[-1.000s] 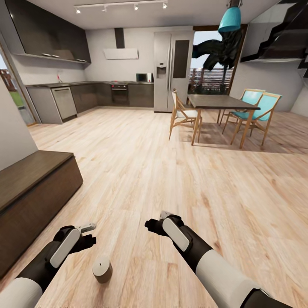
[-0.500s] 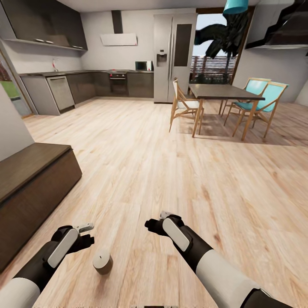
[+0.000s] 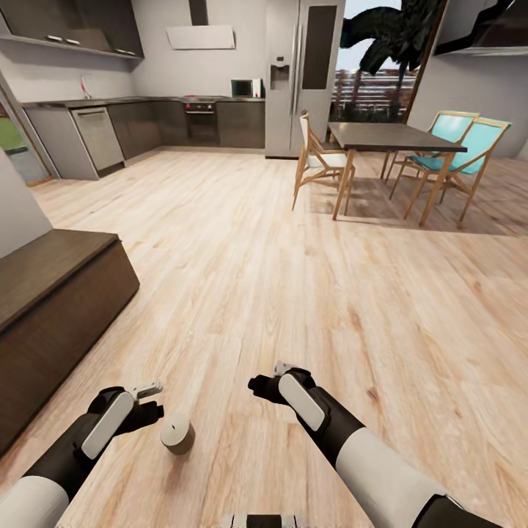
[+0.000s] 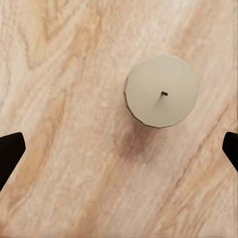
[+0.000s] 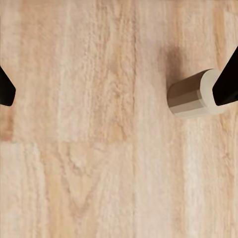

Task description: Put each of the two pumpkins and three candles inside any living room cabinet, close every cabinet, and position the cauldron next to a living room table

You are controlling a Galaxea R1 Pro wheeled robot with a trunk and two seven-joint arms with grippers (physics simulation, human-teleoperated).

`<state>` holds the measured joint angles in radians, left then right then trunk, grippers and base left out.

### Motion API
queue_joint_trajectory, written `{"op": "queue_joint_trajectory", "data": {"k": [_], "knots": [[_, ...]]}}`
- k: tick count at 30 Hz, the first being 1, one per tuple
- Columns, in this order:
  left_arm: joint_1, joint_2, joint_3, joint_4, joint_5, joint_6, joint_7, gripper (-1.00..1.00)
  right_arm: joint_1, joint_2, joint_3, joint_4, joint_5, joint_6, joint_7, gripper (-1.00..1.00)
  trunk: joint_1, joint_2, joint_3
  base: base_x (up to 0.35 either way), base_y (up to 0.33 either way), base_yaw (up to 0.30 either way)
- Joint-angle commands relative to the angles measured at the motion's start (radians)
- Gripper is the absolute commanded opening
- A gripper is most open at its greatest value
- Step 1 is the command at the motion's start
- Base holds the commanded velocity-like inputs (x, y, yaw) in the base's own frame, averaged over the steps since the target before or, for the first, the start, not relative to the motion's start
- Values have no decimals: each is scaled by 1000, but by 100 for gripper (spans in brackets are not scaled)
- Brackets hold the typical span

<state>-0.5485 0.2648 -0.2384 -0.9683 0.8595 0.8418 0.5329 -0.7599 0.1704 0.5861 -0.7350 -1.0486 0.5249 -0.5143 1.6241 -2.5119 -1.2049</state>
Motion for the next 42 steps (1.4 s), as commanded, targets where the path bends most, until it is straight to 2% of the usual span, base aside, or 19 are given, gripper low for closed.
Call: {"op": "queue_joint_trajectory", "data": {"k": [1,4,8,21,34,37,40,42], "knots": [[-1,2,-4,-1,7,0,-13,100,-1,0,3,-1,-8,0,-9,100,0,-1,-5,0,0,13],[-1,3,-4,-1,2,-1,-62,100,-1,0,3,-2,-8,0,-9,100,2,-1,-17,0,0,7],[-1,7,-4,-1,0,-1,-86,100,-1,0,3,-2,-9,0,-9,100,3,-2,-33,0,0,2],[-1,10,-2,-1,-1,-2,-94,100,-1,0,3,-2,-8,0,-8,100,9,-5,-83,0,0,0],[-1,1,-6,-1,5,-1,-101,100,-1,0,3,-4,-8,0,-7,100,15,-8,-133,0,0,0],[-1,-1,-9,-1,4,-1,-135,100,-1,0,3,-5,-8,0,-7,100,16,-9,-145,0,0,0],[-1,-1,-12,-1,0,-2,-184,100,-1,0,3,-6,-8,-1,-7,100,16,-9,-145,0,0,0],[-1,-1,-12,-1,-2,-2,-195,100,-1,0,3,-6,-8,-1,-7,100,16,-9,-145,0,0,0]]}}
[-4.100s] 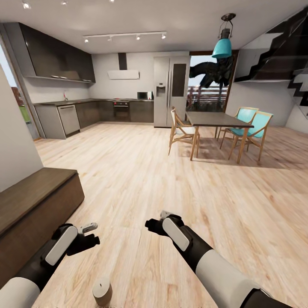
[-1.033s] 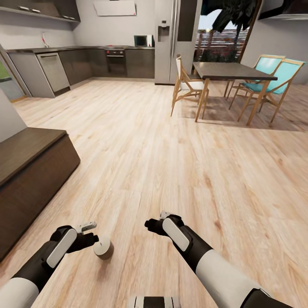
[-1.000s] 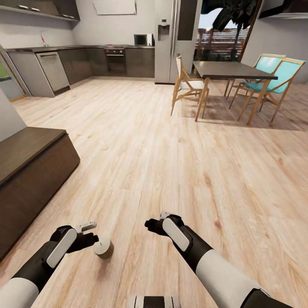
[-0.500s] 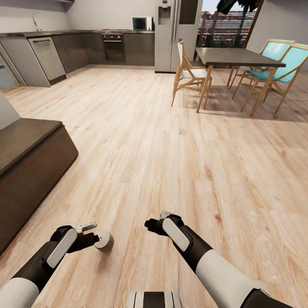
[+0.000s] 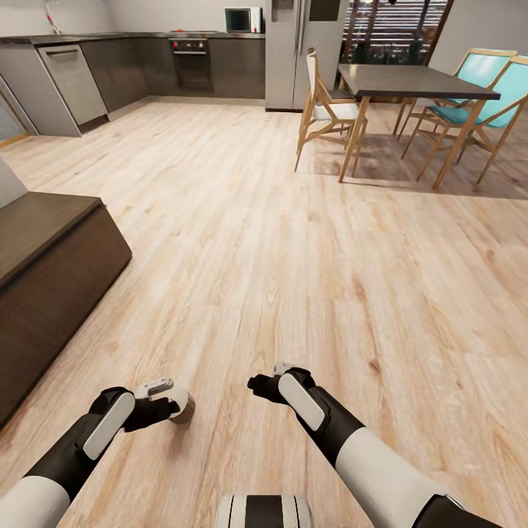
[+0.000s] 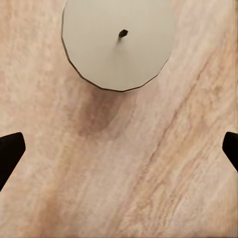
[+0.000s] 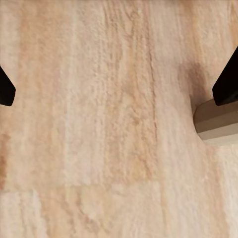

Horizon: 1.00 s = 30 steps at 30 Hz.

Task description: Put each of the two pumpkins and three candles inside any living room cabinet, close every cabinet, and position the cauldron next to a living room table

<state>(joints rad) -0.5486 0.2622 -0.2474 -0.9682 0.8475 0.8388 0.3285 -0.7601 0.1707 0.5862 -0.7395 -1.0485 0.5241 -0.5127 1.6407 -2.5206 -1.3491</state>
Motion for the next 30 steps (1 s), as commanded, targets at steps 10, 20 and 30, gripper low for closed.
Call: {"op": "queue_joint_trajectory", "data": {"k": [10,20,30], "knots": [[-1,5,-3,-1,8,0,-1,100,-1,-1,3,-2,-8,1,-9,100,0,0,-1,85,0,0],[-1,8,-3,-1,8,0,-2,100,0,-1,3,-3,-8,0,-9,100,0,0,-1,121,1,0],[-1,10,-2,-1,8,0,-1,100,-1,-1,3,-3,-8,1,-9,100,0,0,-1,145,26,0]]}}
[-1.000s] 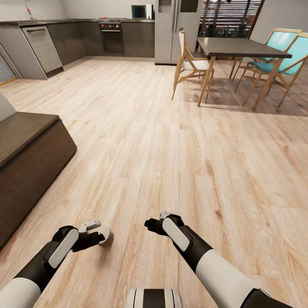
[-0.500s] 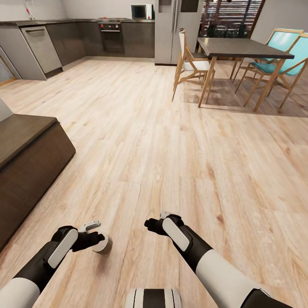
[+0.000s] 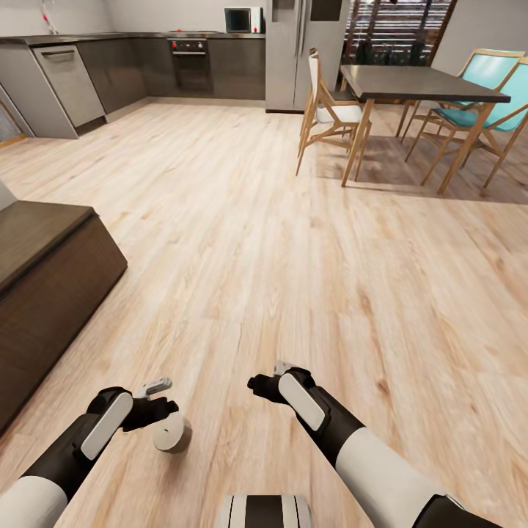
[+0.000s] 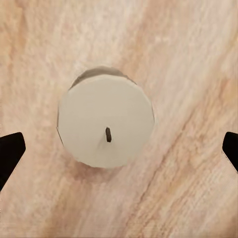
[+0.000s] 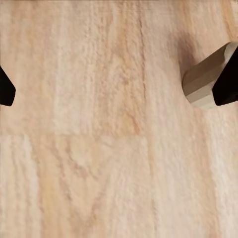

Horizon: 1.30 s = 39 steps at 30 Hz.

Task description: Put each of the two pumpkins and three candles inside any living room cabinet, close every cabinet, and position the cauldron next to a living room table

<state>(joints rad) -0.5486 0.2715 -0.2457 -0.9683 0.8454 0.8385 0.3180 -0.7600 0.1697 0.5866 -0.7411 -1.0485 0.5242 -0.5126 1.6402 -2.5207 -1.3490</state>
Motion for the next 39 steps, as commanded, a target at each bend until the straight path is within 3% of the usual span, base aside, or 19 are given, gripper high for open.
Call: {"op": "queue_joint_trajectory", "data": {"k": [1,23,28,35,38,39], "knots": [[-1,1,-3,-1,11,1,10,100,-1,-1,3,-1,-8,0,-8,100,0,0,-1,179,43,0],[-1,3,1,-1,11,-8,10,100,-1,-2,4,-2,-8,0,-8,100,0,0,-1,70,34,0],[-1,2,0,-1,11,-16,10,100,-1,-4,4,-3,-8,-1,0,100,2,-1,-20,1,0,0],[-1,-3,-1,-1,9,-19,10,100,-1,-13,20,-26,-6,0,133,100,6,-3,-47,0,0,0],[-1,-5,-4,-1,9,-25,10,100,2,-22,22,-125,-7,3,209,100,7,-4,-59,0,0,0],[-1,-5,-4,-1,9,-33,10,100,3,-31,21,-200,-7,4,228,100,7,-4,-63,0,0,0]]}}
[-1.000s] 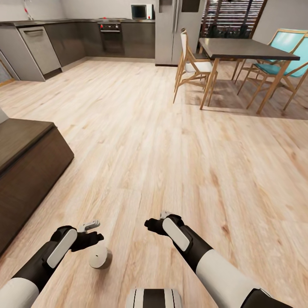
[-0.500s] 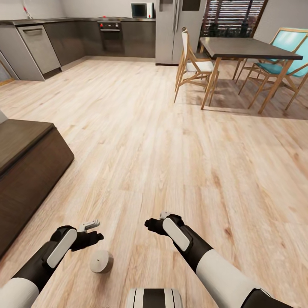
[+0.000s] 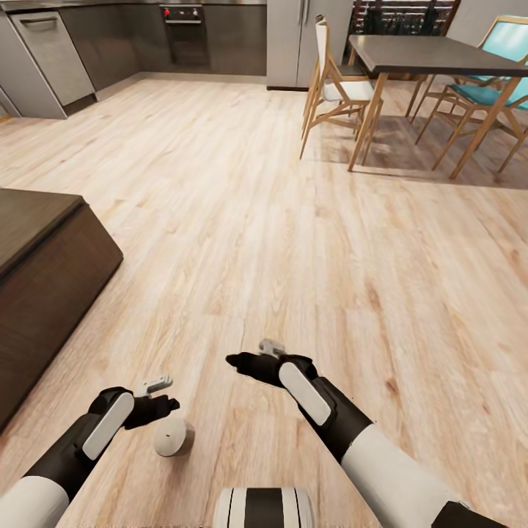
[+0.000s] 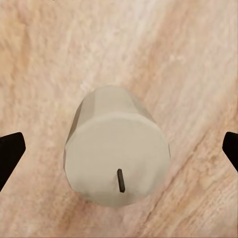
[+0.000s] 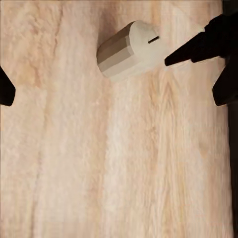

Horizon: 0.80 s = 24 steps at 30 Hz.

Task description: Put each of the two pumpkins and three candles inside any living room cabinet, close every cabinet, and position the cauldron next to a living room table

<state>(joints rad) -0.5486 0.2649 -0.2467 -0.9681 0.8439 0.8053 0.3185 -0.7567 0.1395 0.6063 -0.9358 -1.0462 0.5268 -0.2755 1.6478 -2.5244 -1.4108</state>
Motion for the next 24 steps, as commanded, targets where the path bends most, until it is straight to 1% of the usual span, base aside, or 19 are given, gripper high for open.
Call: {"op": "queue_joint_trajectory", "data": {"k": [1,2,3,4,5,6,7,9,12,24], "knots": [[-1,1,-4,-1,11,-8,10,100,0,-12,2,-92,-10,2,2,100,0,-1,-5,0,0,0],[-1,1,-5,-1,10,-18,10,100,7,-41,1,-224,-12,3,12,100,1,-1,-9,0,0,0],[-1,1,-6,-1,10,-21,10,100,17,-69,1,-302,-12,3,15,100,1,-1,-13,0,0,0],[-1,1,-6,-1,10,-24,10,100,37,-110,1,-396,-12,2,18,100,2,-1,-16,0,0,0],[-1,1,-6,-1,10,-25,10,100,46,-133,1,-438,-15,2,19,100,2,-1,-20,0,0,0],[-1,0,-6,-1,10,-26,10,100,53,-149,1,-465,-18,2,20,100,3,-2,-24,0,0,0],[-1,0,-6,-1,10,-27,10,100,56,-160,1,-482,-20,2,20,100,3,-2,-28,0,0,0],[-1,0,-6,-1,10,-29,10,100,61,-170,2,-502,-22,2,20,100,4,-2,-36,0,0,0],[-1,-1,-6,-1,10,-29,10,100,63,-176,1,-511,-23,2,21,100,5,-3,-47,0,0,0],[-1,-2,-9,-1,13,-30,8,100,63,-178,3,-510,-14,-1,22,100,11,-6,-94,0,0,0]]}}
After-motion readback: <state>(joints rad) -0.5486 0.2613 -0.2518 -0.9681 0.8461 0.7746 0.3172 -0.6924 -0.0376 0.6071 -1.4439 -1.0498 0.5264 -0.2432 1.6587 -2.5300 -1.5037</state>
